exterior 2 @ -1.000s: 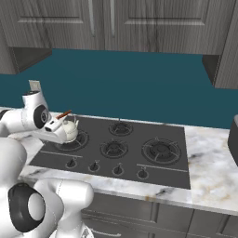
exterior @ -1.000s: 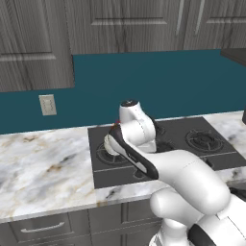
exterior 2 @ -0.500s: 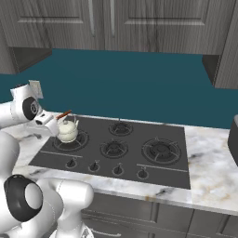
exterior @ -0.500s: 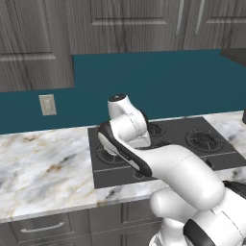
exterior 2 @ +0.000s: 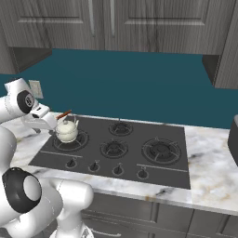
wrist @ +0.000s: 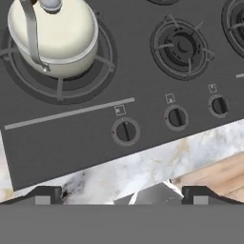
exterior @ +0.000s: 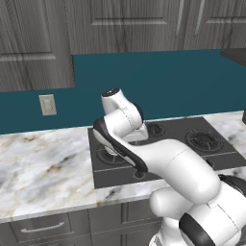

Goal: The kettle is done boiling. Turn off the stove, then wait for 300 timesteps before moving the kettle to the dining table.

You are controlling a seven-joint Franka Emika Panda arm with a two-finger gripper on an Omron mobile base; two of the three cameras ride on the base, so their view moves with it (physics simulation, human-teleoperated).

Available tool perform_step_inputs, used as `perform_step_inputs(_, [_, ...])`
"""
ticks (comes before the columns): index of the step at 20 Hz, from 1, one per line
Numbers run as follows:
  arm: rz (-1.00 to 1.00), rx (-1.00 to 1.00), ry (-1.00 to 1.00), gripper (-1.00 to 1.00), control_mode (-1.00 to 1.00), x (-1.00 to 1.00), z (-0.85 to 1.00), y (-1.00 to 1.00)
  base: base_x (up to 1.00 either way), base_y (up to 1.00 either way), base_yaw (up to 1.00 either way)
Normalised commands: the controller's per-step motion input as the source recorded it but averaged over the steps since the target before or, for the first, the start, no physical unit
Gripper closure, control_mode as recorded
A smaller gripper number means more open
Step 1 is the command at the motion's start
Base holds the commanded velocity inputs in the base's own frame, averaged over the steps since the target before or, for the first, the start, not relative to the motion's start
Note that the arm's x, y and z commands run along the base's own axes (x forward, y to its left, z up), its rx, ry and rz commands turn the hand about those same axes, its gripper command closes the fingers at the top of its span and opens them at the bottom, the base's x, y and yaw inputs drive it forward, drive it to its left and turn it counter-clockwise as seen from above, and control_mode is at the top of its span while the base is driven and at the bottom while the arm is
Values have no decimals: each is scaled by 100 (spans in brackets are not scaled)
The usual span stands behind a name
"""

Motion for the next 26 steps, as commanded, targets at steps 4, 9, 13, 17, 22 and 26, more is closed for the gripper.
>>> perform_step_inputs(4, [0, -4, -8, -100, -100, 12, 13, 2, 0, 0, 0])
perform_step_inputs(9, [0, -2, -6, -100, -100, 11, 10, 3, 0, 0, 0])
perform_step_inputs(13, [0, 0, -7, -100, -100, 10, 6, 3, 0, 0, 0])
perform_step_inputs(17, [0, 0, -6, -100, -100, 15, 8, 1, 0, 0, 0])
perform_step_inputs(22, [0, 0, -10, -100, -100, 18, 7, 2, 0, 0, 0])
perform_step_inputs(26, [0, 0, -9, -100, -100, 20, 1, 7, 0, 0, 0])
